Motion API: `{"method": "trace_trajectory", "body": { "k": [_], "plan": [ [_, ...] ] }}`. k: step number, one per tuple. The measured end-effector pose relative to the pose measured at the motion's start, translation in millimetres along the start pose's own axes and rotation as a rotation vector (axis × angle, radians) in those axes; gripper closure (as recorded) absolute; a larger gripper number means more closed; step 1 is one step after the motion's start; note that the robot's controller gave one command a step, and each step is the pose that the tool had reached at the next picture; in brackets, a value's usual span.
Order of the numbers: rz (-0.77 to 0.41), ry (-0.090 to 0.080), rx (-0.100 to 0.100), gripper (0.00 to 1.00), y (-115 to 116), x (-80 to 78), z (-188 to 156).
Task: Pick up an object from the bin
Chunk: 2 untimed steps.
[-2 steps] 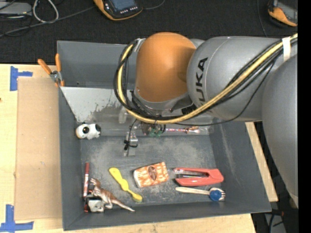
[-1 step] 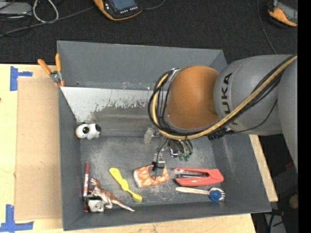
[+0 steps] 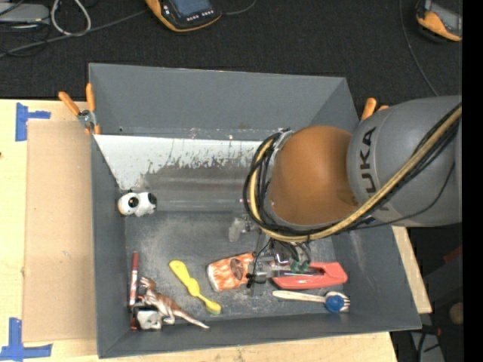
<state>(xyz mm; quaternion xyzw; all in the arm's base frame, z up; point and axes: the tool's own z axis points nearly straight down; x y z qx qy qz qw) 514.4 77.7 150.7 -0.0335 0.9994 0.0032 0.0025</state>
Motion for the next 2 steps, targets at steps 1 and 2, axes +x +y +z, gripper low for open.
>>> {"method": "trace_trajectory", "body": {
  "k": [1,2],
  "plan": [
    [-0.030,0.016,0.008,0.00,-47,-2.6,25],
    [0.014,0.009,-0.001,0.00,-23,-4.3,85]
  ]
}}
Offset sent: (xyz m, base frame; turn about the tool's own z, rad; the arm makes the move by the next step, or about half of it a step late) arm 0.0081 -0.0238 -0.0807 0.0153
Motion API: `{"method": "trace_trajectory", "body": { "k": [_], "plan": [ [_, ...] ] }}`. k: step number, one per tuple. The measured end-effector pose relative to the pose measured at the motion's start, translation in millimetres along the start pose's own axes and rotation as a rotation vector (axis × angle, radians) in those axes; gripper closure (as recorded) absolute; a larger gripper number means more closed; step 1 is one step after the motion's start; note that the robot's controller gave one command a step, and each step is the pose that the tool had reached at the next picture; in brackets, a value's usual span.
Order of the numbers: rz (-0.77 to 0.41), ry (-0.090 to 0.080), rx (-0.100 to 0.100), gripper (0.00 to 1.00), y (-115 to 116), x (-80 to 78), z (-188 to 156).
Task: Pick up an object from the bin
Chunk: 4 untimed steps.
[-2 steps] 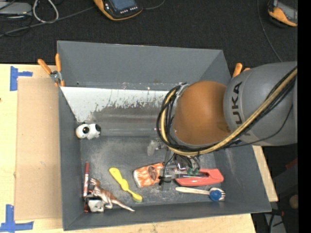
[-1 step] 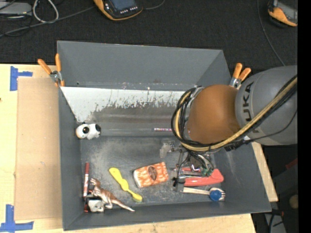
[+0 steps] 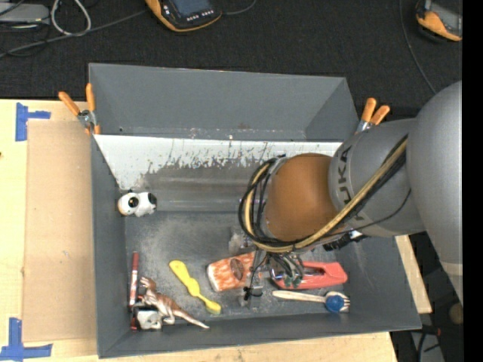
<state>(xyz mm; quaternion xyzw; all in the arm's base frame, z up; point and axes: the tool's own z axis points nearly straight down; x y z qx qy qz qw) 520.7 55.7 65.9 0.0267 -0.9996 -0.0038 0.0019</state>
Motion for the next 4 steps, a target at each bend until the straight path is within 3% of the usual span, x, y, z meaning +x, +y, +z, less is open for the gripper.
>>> {"method": "trace_trajectory", "body": {
  "k": [1,2,3,4],
  "plan": [
    [0.100,-0.006,0.006,1.00,13,-2.4,-3],
    [0.100,-0.006,0.006,1.00,13,-2.4,-3],
    [0.101,0.006,0.007,1.00,13,1.2,-18],
    [0.103,0.002,0.006,1.00,13,0.0,-66]
  ]
}}
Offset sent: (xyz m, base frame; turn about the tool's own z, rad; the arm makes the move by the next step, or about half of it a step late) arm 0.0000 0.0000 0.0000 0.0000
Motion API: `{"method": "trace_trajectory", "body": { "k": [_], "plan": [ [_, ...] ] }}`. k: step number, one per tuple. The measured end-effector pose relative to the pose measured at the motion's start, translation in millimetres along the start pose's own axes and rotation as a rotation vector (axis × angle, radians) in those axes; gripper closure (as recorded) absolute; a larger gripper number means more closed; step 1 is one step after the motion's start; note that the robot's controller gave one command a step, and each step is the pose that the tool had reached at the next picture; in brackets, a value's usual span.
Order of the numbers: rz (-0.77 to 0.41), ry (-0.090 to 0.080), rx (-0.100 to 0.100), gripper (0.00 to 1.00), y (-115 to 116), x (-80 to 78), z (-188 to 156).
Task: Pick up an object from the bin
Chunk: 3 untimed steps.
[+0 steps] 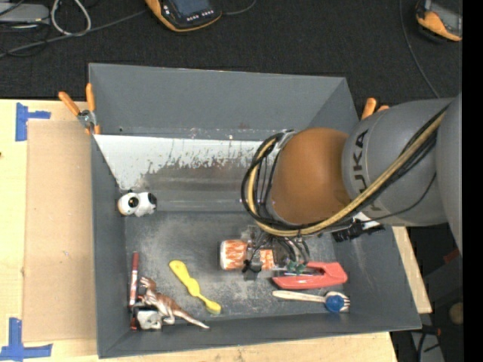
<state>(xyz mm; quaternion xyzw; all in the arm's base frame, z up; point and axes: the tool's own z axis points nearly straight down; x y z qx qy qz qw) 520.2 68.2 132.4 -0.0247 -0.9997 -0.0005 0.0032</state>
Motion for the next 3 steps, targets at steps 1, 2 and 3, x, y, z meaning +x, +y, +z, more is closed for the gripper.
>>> {"method": "trace_trajectory", "body": {
  "k": [1,2,3],
  "plan": [
    [0.002,-0.002,-0.001,1.00,0,-0.3,-25],
    [0.004,0.009,0.001,1.00,-1,2.0,-42],
    [0.004,-0.001,-0.001,1.00,0,0.1,-71]
  ]
}}
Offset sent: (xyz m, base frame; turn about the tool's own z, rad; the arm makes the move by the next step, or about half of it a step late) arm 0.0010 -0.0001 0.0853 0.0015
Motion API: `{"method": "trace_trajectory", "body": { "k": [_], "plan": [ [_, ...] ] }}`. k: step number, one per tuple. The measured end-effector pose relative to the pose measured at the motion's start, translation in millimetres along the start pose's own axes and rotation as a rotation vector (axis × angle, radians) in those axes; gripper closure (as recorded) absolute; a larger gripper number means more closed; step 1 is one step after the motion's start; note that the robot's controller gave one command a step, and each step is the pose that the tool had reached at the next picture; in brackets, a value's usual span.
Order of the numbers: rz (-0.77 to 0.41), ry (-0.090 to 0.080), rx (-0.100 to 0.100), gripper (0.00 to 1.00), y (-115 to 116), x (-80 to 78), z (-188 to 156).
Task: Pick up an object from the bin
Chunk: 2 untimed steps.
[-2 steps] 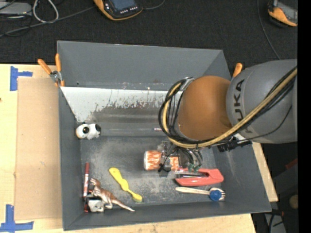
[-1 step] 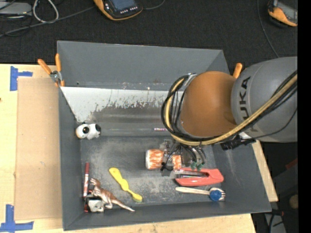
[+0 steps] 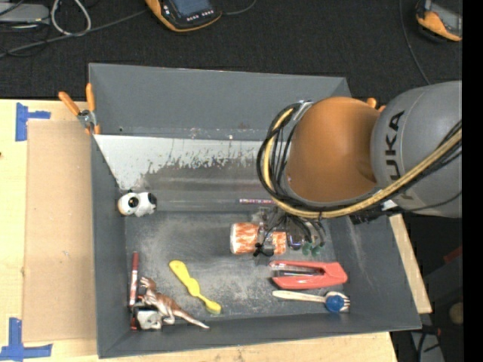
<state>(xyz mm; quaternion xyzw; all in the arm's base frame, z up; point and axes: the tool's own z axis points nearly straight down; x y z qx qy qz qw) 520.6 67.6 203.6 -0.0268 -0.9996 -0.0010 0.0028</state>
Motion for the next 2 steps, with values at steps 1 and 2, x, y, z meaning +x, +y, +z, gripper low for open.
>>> {"method": "trace_trajectory", "body": {
  "k": [1,2],
  "plan": [
    [0.001,-0.001,0.000,1.00,0,-0.3,-13],
    [0.002,-0.001,-0.001,1.00,0,-0.5,-23]
  ]
}}
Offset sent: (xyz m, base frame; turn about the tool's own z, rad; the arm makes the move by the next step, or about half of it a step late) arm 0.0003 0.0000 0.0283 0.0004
